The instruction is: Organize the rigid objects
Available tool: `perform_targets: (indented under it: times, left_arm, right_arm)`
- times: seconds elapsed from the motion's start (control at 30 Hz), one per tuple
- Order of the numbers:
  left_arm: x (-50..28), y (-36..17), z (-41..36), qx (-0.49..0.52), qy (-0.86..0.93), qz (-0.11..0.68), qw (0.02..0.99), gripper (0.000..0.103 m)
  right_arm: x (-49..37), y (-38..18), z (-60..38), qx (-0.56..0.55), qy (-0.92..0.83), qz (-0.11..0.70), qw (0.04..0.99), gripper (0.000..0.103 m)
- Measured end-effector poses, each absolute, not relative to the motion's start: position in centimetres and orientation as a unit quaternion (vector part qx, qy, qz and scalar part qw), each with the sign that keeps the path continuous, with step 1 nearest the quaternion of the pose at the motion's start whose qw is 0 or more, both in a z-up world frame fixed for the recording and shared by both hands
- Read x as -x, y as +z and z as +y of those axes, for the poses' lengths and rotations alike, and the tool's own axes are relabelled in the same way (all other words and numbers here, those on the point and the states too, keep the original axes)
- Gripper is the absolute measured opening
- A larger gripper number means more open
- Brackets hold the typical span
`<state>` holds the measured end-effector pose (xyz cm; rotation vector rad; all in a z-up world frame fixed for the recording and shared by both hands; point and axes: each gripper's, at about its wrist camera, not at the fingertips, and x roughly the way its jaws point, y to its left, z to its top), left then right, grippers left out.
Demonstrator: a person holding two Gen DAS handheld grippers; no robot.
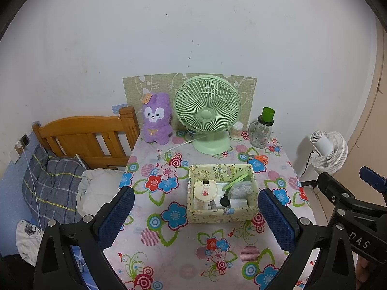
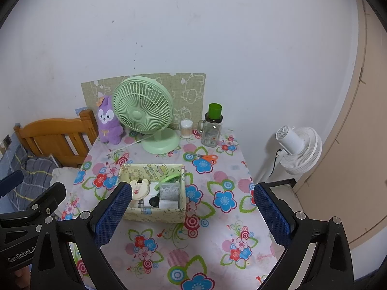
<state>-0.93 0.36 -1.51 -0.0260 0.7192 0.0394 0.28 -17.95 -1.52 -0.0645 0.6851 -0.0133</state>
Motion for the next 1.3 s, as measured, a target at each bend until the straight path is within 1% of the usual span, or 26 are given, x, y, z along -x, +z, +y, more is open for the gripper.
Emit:
perform_targets:
  times: [1.3]
  left_arm:
    - [0.18,-1.55,0.86,0.008,0.015,0.351,0.936,0.103]
  right_arm:
    - [-0.66,-1.66,-17.54,0.027,-0.019,0.331,0.943,0.102]
